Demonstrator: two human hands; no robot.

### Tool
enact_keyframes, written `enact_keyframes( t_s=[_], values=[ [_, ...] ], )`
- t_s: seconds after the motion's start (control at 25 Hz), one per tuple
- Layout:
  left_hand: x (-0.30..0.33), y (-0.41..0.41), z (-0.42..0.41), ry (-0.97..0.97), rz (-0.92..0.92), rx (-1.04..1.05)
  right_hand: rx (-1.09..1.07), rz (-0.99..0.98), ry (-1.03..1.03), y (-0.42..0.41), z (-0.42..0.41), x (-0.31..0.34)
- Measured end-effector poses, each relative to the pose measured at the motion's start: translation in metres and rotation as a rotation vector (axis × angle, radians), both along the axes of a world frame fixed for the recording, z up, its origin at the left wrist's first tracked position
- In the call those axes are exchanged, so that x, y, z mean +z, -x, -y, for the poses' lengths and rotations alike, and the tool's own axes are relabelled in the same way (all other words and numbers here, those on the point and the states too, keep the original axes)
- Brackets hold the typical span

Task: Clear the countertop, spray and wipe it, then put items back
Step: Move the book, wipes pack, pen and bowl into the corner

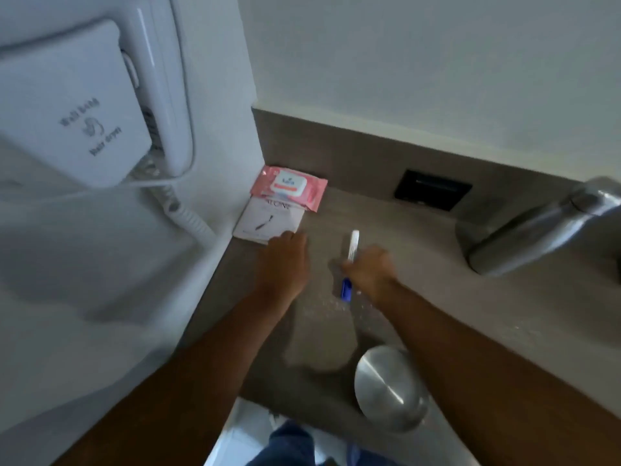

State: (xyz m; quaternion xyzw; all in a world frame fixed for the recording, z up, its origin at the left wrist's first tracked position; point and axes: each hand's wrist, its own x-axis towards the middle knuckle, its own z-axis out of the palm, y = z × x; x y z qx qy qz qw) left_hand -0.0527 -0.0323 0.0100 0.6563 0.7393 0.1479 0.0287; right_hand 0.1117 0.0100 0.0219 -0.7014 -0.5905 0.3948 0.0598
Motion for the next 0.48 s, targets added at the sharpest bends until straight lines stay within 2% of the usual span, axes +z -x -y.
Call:
enact_keyframes(
  t_s=[0.12, 0.28, 0.36, 0.48],
  values=[
    [0.006, -0.051, 0.075, 0.314, 0.195, -0.16, -0.017, 0.01, -0.024, -0.036, -0.001, 0.019],
    [0.003, -0.092, 0.109, 0.626, 0.066, -0.244, 0.023, 0.047, -0.03, -0.071, 0.011, 0.024],
    [0.003, -0.099, 0.112, 0.731, 0.077, -0.213, 0.037, 0.021, -0.004, -0.079, 0.018, 0.022],
    [0.002, -0.093, 0.114, 0.809, 0.209, -0.099, 0.044, -0.015, 0.015, -0.084, 0.028, 0.019]
  ],
)
